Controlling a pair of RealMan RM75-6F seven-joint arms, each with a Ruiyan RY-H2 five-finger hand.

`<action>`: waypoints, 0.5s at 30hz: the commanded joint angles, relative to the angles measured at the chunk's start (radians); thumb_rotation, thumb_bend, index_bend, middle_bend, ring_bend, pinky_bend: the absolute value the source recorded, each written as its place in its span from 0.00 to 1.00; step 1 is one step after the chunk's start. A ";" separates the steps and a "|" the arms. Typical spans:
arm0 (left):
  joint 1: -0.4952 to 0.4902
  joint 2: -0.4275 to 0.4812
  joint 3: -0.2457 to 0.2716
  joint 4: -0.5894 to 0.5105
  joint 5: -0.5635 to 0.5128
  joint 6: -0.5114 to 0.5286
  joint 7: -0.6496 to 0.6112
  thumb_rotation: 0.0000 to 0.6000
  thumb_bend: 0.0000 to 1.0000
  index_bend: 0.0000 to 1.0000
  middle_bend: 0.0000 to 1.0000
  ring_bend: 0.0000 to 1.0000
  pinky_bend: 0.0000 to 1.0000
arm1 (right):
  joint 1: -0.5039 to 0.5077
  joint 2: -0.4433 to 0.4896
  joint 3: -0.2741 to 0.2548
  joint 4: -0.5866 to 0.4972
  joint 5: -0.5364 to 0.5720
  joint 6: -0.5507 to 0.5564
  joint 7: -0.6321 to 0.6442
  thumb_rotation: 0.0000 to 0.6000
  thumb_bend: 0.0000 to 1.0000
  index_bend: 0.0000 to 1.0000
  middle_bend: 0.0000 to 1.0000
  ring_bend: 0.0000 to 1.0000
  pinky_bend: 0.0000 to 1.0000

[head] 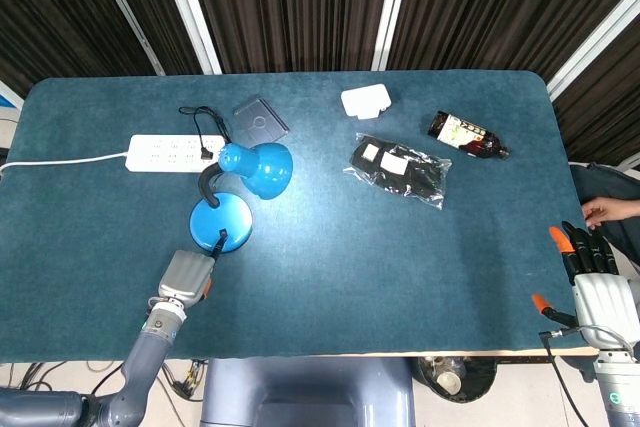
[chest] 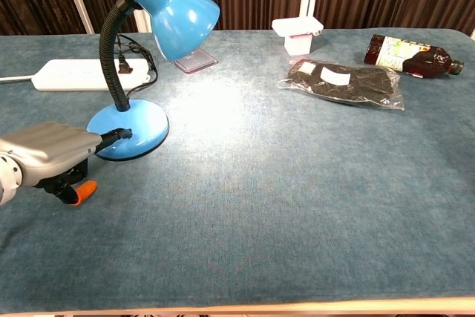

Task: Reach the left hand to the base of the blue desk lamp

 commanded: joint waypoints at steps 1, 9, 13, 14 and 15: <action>0.003 -0.002 -0.003 0.007 0.037 0.013 -0.034 1.00 0.51 0.00 0.93 0.87 0.92 | 0.000 0.000 0.000 -0.001 0.001 0.000 0.000 1.00 0.25 0.00 0.00 0.00 0.00; 0.016 0.018 -0.045 0.001 0.217 0.080 -0.180 1.00 0.39 0.00 0.76 0.71 0.84 | 0.000 0.000 0.001 0.000 0.000 0.001 -0.001 1.00 0.25 0.00 0.00 0.00 0.00; 0.034 0.068 -0.037 -0.021 0.335 0.130 -0.243 1.00 0.23 0.00 0.28 0.34 0.46 | -0.001 0.001 0.000 0.000 -0.001 0.002 0.000 1.00 0.25 0.00 0.00 0.00 0.00; 0.041 0.084 -0.031 -0.029 0.351 0.140 -0.249 1.00 0.21 0.00 0.19 0.26 0.38 | -0.001 0.001 0.001 0.000 0.000 0.002 0.000 1.00 0.25 0.00 0.00 0.00 0.00; 0.051 0.109 -0.020 -0.041 0.371 0.151 -0.256 1.00 0.17 0.00 0.09 0.15 0.28 | 0.000 0.001 0.001 0.000 0.000 0.002 -0.001 1.00 0.25 0.00 0.00 0.00 0.00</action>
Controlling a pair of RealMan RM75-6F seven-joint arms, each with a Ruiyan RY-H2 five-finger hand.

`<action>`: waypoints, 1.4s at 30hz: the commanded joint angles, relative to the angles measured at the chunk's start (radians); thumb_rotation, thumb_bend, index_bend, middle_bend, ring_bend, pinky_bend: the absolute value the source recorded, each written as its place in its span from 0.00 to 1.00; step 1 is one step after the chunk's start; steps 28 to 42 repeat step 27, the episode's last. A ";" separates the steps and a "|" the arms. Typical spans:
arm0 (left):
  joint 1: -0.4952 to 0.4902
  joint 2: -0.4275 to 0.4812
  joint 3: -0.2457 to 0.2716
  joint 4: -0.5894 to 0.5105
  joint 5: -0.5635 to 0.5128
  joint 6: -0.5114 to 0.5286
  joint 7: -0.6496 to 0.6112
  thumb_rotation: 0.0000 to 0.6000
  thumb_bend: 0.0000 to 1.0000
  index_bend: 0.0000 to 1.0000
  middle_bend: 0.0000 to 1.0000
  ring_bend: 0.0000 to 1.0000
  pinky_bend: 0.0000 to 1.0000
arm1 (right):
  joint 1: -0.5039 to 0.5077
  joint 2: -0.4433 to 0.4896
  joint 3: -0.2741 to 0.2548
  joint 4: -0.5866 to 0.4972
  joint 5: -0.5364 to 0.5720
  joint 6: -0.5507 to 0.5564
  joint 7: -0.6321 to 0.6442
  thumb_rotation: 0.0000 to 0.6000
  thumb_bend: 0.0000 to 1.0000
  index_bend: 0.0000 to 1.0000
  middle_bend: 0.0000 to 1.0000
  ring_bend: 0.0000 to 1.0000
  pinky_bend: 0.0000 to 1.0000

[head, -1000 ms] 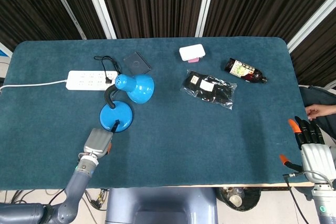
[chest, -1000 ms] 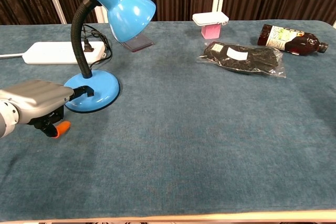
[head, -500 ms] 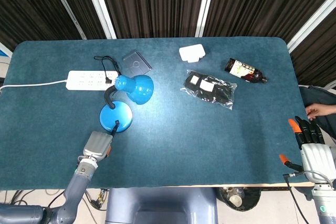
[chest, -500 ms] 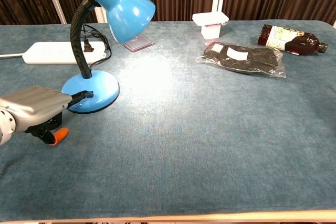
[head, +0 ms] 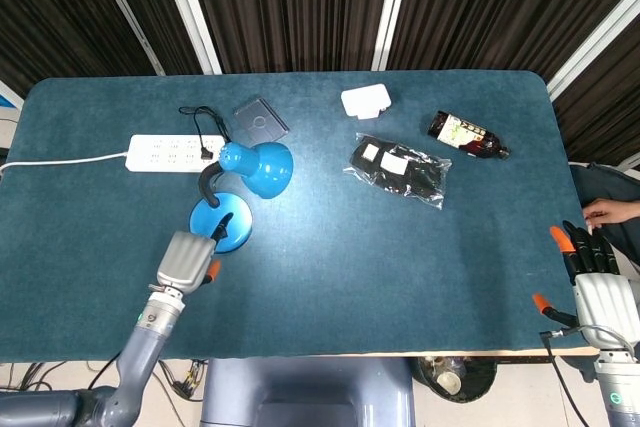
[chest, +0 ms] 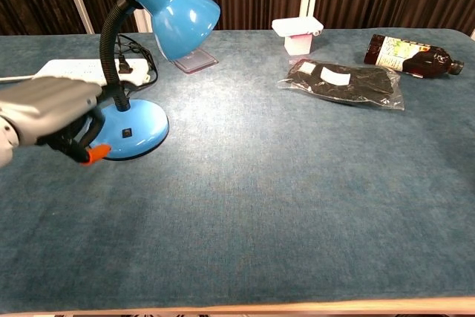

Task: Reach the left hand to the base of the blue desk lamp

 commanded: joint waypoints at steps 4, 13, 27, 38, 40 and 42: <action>0.087 0.172 0.074 -0.061 0.144 0.102 -0.084 1.00 0.11 0.00 0.00 0.00 0.05 | 0.000 -0.001 0.000 0.000 -0.001 0.001 -0.005 1.00 0.25 0.00 0.00 0.00 0.00; 0.263 0.346 0.193 0.016 0.309 0.274 -0.325 1.00 0.10 0.00 0.00 0.00 0.03 | 0.002 -0.007 -0.001 0.001 -0.003 0.000 -0.025 1.00 0.25 0.00 0.00 0.00 0.00; 0.360 0.371 0.175 0.087 0.350 0.313 -0.472 1.00 0.10 0.00 0.00 0.00 0.02 | 0.002 -0.012 -0.004 -0.001 -0.006 0.000 -0.038 1.00 0.25 0.00 0.00 0.00 0.00; 0.360 0.371 0.175 0.087 0.350 0.313 -0.472 1.00 0.10 0.00 0.00 0.00 0.02 | 0.002 -0.012 -0.004 -0.001 -0.006 0.000 -0.038 1.00 0.25 0.00 0.00 0.00 0.00; 0.360 0.371 0.175 0.087 0.350 0.313 -0.472 1.00 0.10 0.00 0.00 0.00 0.02 | 0.002 -0.012 -0.004 -0.001 -0.006 0.000 -0.038 1.00 0.25 0.00 0.00 0.00 0.00; 0.360 0.371 0.175 0.087 0.350 0.313 -0.472 1.00 0.10 0.00 0.00 0.00 0.02 | 0.002 -0.012 -0.004 -0.001 -0.006 0.000 -0.038 1.00 0.25 0.00 0.00 0.00 0.00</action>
